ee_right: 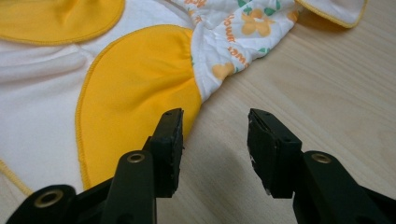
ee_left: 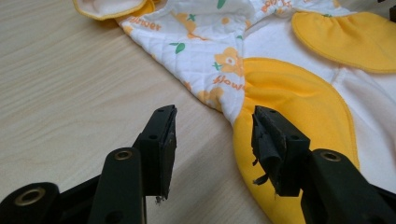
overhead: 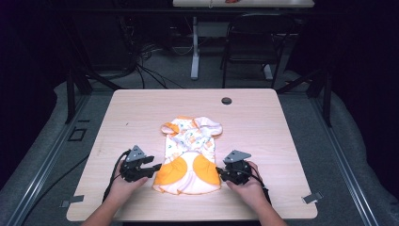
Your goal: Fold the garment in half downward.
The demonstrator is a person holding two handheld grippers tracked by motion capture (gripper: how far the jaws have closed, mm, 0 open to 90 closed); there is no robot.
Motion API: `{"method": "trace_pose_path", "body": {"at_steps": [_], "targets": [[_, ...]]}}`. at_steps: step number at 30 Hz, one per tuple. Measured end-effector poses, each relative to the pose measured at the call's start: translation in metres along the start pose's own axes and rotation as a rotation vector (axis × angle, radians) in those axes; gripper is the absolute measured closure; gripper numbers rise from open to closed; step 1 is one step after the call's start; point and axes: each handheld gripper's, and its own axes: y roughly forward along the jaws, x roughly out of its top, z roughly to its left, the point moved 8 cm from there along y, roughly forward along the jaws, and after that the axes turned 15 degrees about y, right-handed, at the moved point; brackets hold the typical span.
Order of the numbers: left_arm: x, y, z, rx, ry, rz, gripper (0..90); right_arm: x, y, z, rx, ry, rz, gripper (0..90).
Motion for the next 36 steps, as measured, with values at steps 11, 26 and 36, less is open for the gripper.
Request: {"method": "trace_pose_path", "body": {"at_steps": [11, 26, 36], "targets": [[0.013, 0.006, -0.008, -0.026, -0.011, -0.016, 75.0, 0.011, 0.002, 0.016, 0.073, 0.014, 0.003, 82.3], [0.010, 0.032, -0.026, -0.097, 0.049, 0.060, 89.9, 0.007, 0.024, 0.037, 0.119, -0.045, 0.080, 90.0], [0.006, 0.021, -0.045, -0.136, 0.097, 0.079, 89.9, -0.003, 0.015, 0.044, 0.130, -0.100, 0.115, 90.0]]}}
